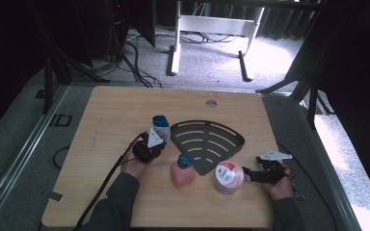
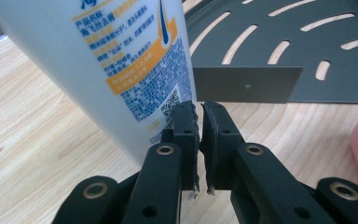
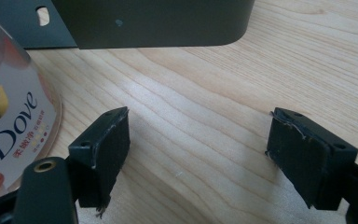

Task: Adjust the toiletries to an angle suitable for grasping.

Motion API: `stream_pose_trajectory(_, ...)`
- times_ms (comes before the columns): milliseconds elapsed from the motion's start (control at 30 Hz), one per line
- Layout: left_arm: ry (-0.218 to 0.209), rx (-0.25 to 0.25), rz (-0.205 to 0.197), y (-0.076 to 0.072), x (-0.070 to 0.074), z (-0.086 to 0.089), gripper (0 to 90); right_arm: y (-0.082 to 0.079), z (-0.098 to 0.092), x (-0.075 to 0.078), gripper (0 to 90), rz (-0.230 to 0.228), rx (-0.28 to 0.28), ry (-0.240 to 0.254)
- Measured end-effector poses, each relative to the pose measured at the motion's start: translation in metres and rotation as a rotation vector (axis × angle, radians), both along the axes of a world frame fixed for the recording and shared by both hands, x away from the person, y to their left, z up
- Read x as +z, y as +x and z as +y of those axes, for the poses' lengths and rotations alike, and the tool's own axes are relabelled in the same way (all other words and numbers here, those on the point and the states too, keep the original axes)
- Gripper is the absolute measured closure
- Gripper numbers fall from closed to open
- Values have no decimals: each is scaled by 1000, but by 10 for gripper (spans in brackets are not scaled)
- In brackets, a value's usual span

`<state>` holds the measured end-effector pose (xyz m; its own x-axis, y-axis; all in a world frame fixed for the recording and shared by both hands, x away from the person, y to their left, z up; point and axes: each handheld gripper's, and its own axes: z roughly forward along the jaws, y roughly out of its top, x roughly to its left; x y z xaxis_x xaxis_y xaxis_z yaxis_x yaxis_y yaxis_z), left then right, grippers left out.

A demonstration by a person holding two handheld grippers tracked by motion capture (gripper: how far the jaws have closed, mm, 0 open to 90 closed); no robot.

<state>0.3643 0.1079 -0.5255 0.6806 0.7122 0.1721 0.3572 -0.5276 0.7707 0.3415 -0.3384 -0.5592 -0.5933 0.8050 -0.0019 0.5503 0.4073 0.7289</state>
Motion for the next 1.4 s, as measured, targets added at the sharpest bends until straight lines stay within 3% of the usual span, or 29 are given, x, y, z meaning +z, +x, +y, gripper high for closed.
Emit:
stream_pose_trajectory(267,5,-1,2,12,0,-4,841,0,0,0,207,0,0,0)
stream_pose_trajectory(467,-30,3,30,12,2,-1,838,0,0,0,207,0,0,0)
stream_pose_trajectory(633,-82,-93,44,-12,21,-8,838,0,0,0,207,0,0,1)
stream_pose_trajectory(833,-120,-160,47,-37,34,-14,846,0,0,0,207,0,0,0)
stream_pose_trajectory(1200,-173,-227,26,-74,58,-13,893,0,0,0,207,-1,1,-1)
stream_pose_trajectory(1400,-197,-261,34,-88,64,-15,893,0,0,0,207,-1,1,-1)
